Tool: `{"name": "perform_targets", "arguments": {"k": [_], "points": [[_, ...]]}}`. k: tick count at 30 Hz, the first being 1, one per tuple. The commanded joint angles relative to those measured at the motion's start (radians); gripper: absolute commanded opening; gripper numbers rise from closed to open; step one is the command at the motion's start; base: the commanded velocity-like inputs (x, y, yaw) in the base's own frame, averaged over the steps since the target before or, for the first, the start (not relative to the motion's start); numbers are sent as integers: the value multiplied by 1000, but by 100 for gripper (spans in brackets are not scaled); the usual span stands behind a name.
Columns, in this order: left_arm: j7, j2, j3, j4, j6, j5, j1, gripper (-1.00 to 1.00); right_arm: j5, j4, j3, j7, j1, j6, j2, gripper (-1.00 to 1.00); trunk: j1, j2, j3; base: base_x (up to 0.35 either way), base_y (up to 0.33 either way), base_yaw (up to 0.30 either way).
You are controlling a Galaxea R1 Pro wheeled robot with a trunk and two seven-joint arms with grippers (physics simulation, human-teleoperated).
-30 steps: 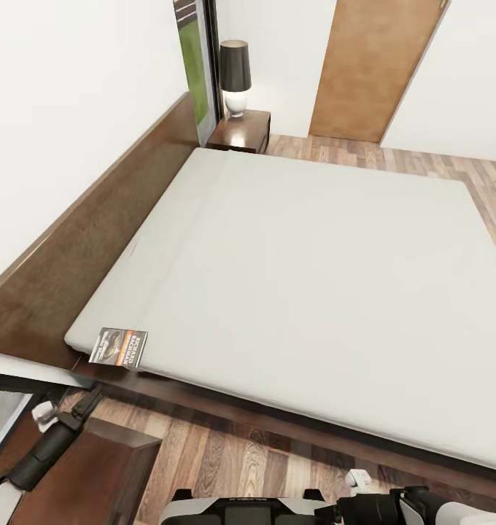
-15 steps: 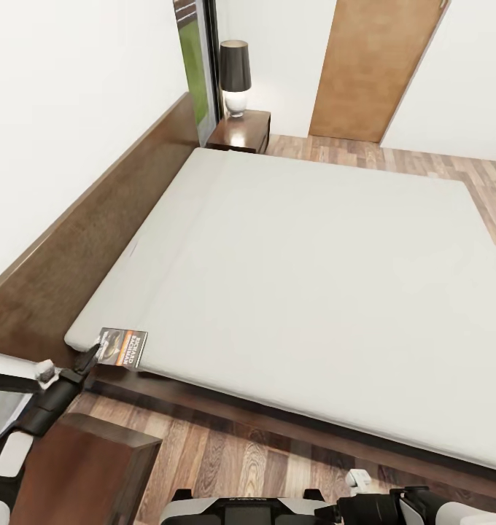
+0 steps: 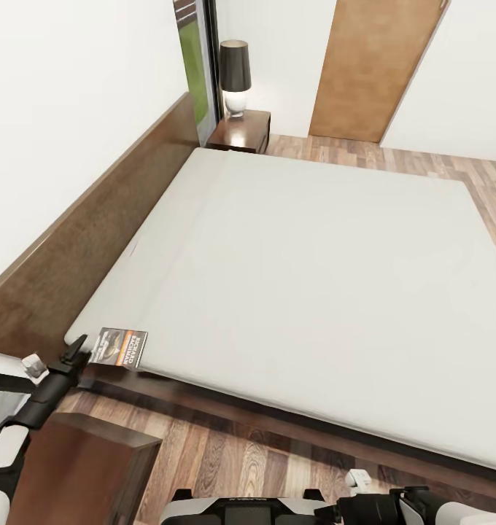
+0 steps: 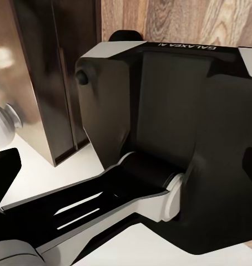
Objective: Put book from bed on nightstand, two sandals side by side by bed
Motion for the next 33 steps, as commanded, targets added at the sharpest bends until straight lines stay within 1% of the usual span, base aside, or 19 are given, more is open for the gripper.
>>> {"name": "perform_targets", "arguments": {"k": [1,8,23,33], "points": [[-8,7,2,2,10,6,1,100,-7,2,5,4,-1,7,0,100,1,-2,-1,0,0,0],[-24,28,2,35,9,7,5,100,-7,2,5,4,-1,7,1,100,1,-2,-1,0,0,0],[-22,36,3,45,7,3,6,100,-7,2,5,4,-1,6,1,100,1,-2,-1,0,0,0],[-20,36,3,45,7,3,6,100,-6,1,5,4,-1,7,2,100,39,-72,-33,0,0,0]]}}
